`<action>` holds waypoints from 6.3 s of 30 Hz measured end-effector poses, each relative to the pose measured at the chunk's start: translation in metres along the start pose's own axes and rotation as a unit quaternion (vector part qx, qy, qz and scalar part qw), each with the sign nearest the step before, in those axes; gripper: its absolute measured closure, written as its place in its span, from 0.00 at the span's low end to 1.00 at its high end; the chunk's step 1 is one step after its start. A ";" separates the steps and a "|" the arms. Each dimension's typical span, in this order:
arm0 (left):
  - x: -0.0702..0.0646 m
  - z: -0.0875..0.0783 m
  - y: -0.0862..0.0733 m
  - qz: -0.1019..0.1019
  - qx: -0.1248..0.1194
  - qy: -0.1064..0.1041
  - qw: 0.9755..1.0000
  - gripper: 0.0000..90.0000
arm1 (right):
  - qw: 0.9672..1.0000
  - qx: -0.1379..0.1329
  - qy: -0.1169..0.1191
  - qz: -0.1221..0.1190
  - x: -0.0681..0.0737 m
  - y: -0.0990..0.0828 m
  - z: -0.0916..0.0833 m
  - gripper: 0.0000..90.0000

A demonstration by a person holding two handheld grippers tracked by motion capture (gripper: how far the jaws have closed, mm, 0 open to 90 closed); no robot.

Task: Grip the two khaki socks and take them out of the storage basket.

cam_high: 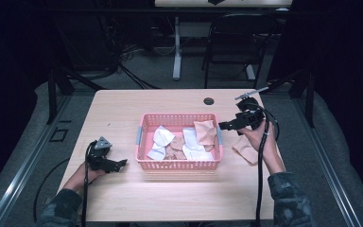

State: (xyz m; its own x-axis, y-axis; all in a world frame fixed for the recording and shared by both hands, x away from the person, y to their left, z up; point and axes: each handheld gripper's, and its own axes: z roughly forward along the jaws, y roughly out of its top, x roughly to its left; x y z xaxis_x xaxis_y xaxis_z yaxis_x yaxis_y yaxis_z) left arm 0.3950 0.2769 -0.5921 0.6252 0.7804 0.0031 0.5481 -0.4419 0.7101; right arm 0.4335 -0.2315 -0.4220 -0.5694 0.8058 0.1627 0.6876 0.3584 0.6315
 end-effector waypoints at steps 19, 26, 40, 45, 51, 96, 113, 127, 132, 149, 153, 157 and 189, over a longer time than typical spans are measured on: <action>0.000 0.000 0.000 0.000 0.000 -0.001 1.000 0.00 | 0.996 0.065 0.049 -0.023 0.024 0.030 0.055 0.16; 0.000 0.000 0.000 0.001 0.000 -0.001 1.000 0.00 | 0.996 0.080 0.036 -0.011 0.025 0.031 0.077 0.33; 0.000 0.000 0.000 0.001 0.000 -0.002 1.000 0.00 | 0.993 0.112 -0.022 -0.001 0.017 0.028 0.096 0.39; 0.000 0.000 0.000 0.001 0.000 -0.002 1.000 0.00 | 0.992 0.121 -0.032 -0.005 0.017 0.029 0.098 0.40; 0.000 0.000 0.000 0.001 0.000 -0.002 1.000 0.00 | 0.991 0.132 -0.035 -0.002 0.016 0.029 0.106 0.41; 0.000 0.000 0.000 0.001 0.000 -0.002 1.000 0.00 | 0.997 0.079 -0.011 0.013 0.026 0.029 0.084 0.97; 0.000 0.001 0.001 0.003 0.000 -0.003 1.000 0.00 | 0.999 0.031 0.033 -0.006 0.044 0.035 0.049 0.97; 0.000 0.001 0.001 0.002 -0.001 -0.003 1.000 0.00 | 0.999 0.003 0.036 -0.019 0.049 0.037 0.020 0.97; 0.000 0.001 0.001 0.003 0.000 -0.003 1.000 0.00 | 0.999 -0.004 0.028 -0.018 0.048 0.035 0.006 0.97; 0.000 0.001 0.000 0.001 -0.001 -0.002 1.000 0.00 | 0.999 -0.033 0.001 -0.015 0.035 0.016 -0.044 0.97; 0.000 0.001 0.000 0.001 -0.001 -0.002 1.000 0.00 | 0.999 -0.037 -0.005 -0.005 0.025 0.007 -0.055 0.97; 0.000 0.001 0.000 0.000 -0.001 -0.002 1.000 0.00 | 0.999 -0.039 -0.015 0.003 0.015 -0.004 -0.063 0.97; 0.000 0.001 0.000 0.001 -0.001 -0.002 1.000 0.00 | 0.994 0.049 -0.060 0.083 -0.062 -0.070 -0.028 0.97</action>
State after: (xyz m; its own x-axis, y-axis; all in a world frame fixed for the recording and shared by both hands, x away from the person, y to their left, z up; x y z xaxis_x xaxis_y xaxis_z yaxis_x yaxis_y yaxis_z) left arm 0.3955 0.2765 -0.5922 0.6288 0.7776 0.0021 0.5457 -0.4432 0.7112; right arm 0.4082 -0.3201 -0.4546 -0.3906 0.9059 0.1639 0.8116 0.2548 0.5258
